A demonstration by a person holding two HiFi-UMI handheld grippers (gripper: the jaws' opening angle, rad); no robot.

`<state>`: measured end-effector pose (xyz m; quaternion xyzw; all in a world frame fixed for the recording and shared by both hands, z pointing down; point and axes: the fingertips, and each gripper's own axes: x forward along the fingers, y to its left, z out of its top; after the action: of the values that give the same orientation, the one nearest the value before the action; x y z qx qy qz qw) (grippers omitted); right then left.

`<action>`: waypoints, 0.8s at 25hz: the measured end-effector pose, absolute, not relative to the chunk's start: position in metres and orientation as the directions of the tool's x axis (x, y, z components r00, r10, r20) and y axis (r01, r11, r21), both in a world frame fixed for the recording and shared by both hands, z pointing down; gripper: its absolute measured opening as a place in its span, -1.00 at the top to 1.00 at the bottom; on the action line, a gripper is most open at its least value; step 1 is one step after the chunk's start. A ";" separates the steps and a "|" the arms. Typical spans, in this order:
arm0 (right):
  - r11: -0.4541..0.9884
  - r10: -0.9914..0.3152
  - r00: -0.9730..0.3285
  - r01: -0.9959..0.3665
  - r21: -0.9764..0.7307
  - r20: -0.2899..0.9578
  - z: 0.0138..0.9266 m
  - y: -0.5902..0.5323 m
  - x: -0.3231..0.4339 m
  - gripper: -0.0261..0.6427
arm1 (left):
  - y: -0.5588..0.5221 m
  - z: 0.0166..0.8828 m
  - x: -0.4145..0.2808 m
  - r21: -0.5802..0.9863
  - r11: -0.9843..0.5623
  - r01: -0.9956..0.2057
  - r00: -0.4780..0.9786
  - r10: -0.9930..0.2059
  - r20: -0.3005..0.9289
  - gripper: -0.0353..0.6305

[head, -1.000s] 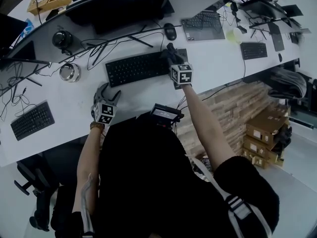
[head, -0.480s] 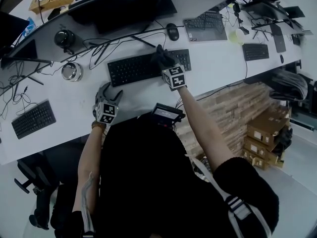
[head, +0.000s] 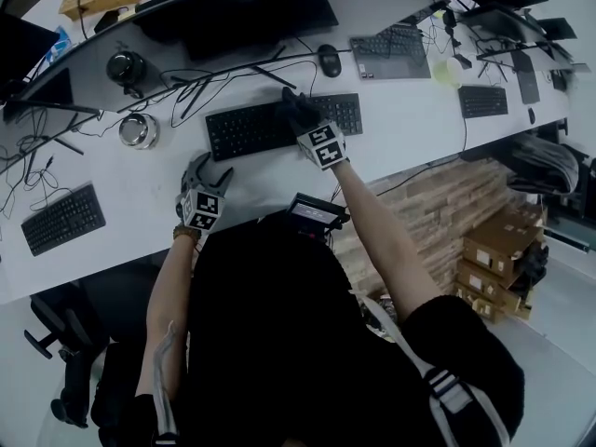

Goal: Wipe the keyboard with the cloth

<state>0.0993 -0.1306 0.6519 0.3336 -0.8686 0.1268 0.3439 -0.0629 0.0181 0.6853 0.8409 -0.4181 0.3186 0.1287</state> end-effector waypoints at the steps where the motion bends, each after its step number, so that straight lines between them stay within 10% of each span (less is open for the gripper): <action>1: 0.757 -0.482 -0.550 -0.653 0.008 0.682 0.652 -0.129 0.095 0.62 | 0.018 0.685 -0.063 -0.050 -0.617 -0.785 0.447 -0.622 0.643 0.05; 20: 0.888 -0.342 -0.626 -0.459 0.023 0.701 0.653 -0.111 0.040 0.62 | 0.018 0.685 -0.063 -0.052 -0.616 -0.786 0.446 -0.622 0.643 0.05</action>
<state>0.0402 -0.1110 0.6533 0.2230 -0.8982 0.0792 0.3704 -0.0632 0.0178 0.6849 0.8405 -0.4188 0.3189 0.1282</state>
